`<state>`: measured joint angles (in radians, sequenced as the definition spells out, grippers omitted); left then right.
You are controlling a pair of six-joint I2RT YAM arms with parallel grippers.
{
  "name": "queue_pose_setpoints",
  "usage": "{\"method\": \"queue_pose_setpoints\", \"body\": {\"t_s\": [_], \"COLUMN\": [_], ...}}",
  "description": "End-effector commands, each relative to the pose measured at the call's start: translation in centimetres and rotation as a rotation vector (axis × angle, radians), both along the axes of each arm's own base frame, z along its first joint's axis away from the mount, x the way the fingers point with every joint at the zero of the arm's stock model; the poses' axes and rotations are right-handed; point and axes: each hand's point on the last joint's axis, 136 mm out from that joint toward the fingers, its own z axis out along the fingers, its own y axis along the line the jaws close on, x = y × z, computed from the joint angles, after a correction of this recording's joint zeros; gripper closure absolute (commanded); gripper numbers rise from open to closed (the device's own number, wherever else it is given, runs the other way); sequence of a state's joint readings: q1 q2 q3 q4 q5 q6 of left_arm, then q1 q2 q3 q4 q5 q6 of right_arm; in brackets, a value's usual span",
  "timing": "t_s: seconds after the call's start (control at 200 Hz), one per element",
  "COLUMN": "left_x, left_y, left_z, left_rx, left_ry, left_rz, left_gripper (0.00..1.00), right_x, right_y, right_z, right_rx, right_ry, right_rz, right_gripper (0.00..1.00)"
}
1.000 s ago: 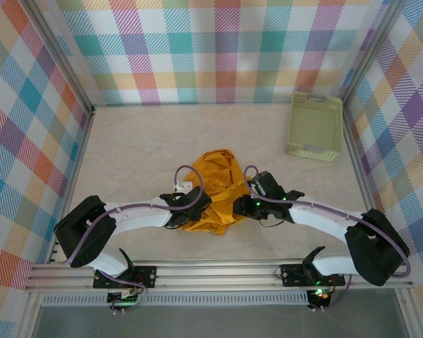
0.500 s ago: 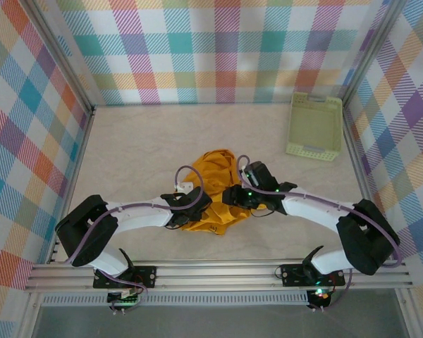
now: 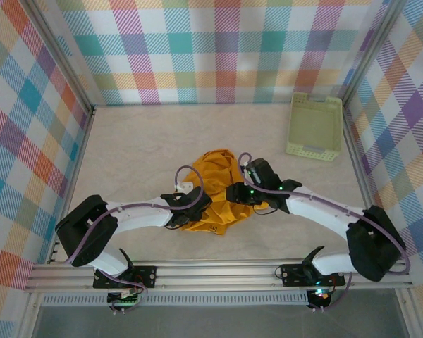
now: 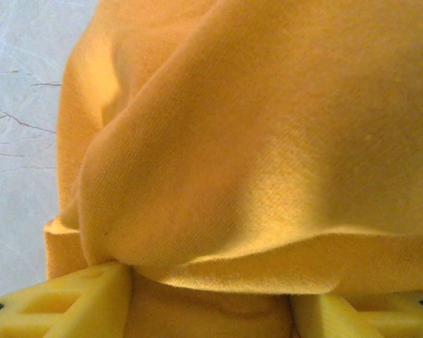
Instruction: Fold the inside-out t-shirt
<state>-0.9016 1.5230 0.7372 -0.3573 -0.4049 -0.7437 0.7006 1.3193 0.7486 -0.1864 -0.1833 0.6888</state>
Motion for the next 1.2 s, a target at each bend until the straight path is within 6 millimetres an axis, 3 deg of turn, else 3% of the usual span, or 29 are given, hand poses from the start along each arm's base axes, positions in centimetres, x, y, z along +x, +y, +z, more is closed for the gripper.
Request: {"method": "queue_pose_setpoints", "body": {"t_s": [0.0,0.12,0.435,0.745,0.995,1.194], "left_x": [0.0,0.2,0.1,0.1,0.2,-0.1], "left_y": [-0.2,-0.5,-0.4,-1.0,-1.8,-1.9], "left_z": [0.3,0.5,0.5,0.3,0.9,0.8], "left_rx": [0.007,-0.001,0.008,-0.002,-0.006,-0.001], "left_ry": [0.003,-0.001,0.003,0.018,0.002,0.003], "left_rz": [-0.015,-0.016,-0.020,-0.042,-0.058,-0.067], "left_gripper": [0.40,0.40,0.40,0.39,0.39,0.39], "right_x": [-1.4,-1.6,-1.9,-3.0,-2.0,-1.2], "right_y": [-1.4,-2.1,-2.9,-5.3,-3.2,-1.3], "right_z": [-2.5,-3.4,-4.5,-5.1,-5.6,-4.5], "right_rx": [-0.049,-0.052,-0.031,-0.089,-0.079,-0.064], "right_ry": [0.044,0.047,0.039,0.031,0.059,0.041], "right_rz": [-0.010,-0.045,-0.089,-0.136,-0.093,-0.055], "right_gripper": [0.70,0.79,0.84,0.74,0.75,0.72]}}
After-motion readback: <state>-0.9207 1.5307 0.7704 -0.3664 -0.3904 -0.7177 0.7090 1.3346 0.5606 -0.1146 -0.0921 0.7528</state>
